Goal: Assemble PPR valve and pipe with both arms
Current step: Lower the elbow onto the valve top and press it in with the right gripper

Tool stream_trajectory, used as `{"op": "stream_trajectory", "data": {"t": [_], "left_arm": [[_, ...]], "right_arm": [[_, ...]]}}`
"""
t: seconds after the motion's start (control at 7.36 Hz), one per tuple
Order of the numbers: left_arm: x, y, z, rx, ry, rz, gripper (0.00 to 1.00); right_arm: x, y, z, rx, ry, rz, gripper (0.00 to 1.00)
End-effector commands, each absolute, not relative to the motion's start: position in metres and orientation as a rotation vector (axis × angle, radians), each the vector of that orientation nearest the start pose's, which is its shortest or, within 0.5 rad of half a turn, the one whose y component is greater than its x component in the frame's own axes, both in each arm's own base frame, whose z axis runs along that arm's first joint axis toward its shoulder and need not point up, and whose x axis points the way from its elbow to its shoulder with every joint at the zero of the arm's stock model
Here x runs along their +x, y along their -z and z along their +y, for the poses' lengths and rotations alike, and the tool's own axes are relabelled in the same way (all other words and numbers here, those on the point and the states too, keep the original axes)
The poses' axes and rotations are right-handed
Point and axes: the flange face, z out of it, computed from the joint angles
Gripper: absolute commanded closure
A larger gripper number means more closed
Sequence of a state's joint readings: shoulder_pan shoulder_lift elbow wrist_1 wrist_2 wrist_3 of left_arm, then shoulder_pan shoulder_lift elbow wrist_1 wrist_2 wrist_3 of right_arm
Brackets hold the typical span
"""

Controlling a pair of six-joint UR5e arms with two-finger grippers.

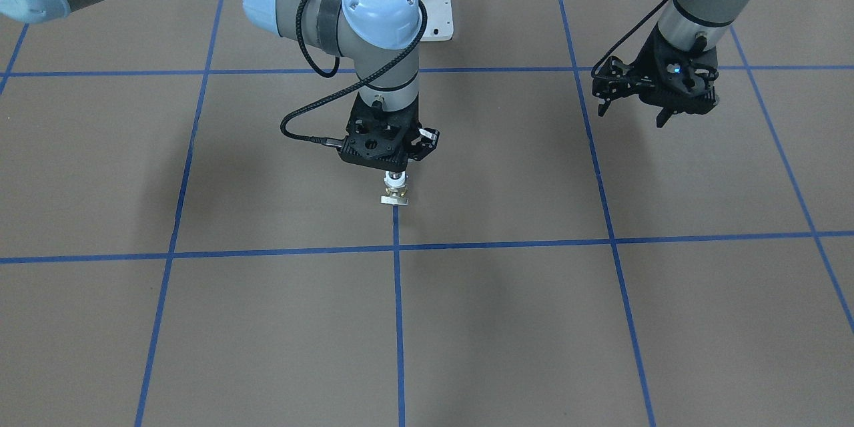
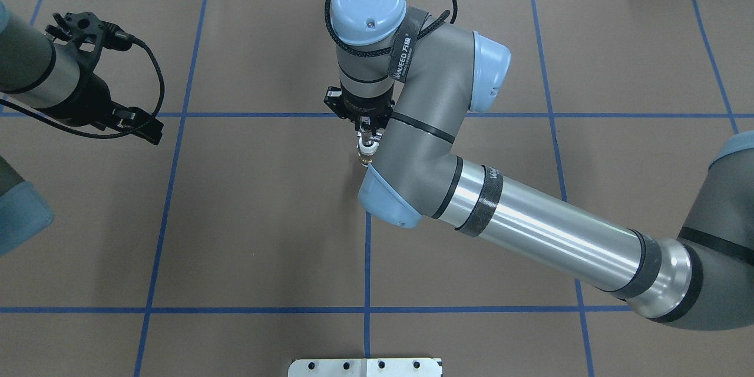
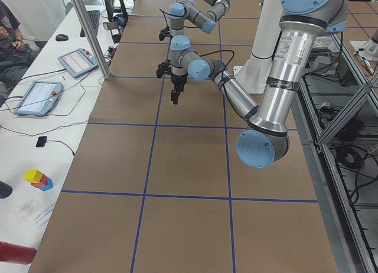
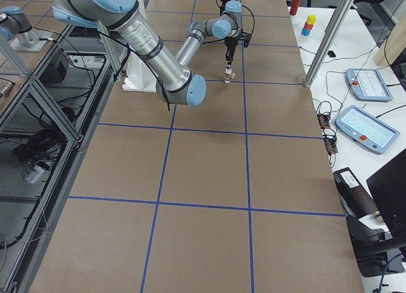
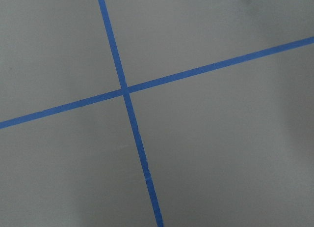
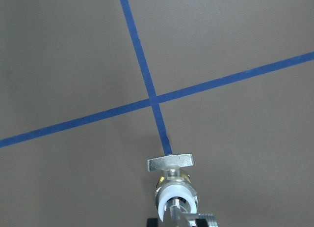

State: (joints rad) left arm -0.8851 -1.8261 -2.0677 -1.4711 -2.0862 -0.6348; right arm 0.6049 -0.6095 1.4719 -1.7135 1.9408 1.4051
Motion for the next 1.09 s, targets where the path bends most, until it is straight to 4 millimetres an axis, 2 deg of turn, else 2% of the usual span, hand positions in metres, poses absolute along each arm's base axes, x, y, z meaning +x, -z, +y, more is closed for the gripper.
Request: {"op": "stream_trajectory", "data": {"t": [0.0, 0.95], "left_arm": [[0.2677, -0.3136, -0.4602, 0.2, -0.216, 0.785, 0.01], [0.2674, -0.3129, -0.4599, 0.199, -0.211, 0.786, 0.01]], "right_arm": [[-0.5548, -0.1137, -0.5001, -0.063, -0.282, -0.791, 1.0], [-0.564, -0.1201, -0.4941, -0.059, -0.273, -0.778, 1.0]]}}
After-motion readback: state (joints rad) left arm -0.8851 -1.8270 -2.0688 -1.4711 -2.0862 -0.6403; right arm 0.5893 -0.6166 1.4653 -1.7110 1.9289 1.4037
